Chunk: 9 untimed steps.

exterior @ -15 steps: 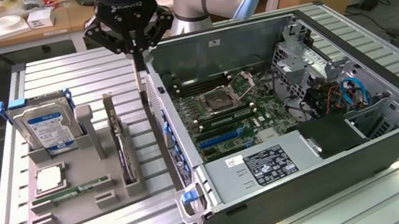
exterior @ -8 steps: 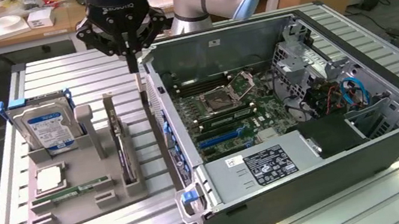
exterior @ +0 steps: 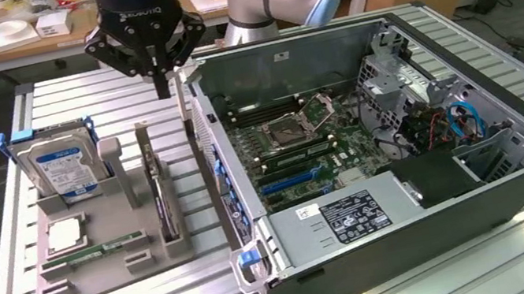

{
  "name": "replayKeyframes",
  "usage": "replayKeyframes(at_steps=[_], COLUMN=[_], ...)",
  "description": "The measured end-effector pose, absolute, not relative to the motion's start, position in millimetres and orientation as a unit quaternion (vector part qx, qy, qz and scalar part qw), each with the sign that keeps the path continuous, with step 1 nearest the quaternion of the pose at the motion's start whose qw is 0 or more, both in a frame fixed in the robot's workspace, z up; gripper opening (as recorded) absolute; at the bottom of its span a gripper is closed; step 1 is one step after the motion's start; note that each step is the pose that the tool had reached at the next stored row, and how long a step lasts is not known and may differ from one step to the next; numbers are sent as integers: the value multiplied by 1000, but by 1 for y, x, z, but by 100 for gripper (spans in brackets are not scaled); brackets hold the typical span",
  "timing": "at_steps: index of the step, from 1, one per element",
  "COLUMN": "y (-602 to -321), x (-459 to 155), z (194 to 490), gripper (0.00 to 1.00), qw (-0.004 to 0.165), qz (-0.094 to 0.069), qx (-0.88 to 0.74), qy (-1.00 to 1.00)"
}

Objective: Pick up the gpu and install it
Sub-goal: 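Reach for the gpu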

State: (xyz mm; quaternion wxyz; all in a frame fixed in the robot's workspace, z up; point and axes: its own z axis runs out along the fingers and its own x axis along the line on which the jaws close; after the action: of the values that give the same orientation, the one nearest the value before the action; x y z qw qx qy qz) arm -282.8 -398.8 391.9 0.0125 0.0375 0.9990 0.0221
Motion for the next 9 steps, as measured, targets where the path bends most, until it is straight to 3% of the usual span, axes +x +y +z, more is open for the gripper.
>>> replayKeyframes(at_steps=[9], y=[-399], x=[-298], z=[392], gripper=[10], qw=[12], qz=[22], qx=[37], qy=[999])
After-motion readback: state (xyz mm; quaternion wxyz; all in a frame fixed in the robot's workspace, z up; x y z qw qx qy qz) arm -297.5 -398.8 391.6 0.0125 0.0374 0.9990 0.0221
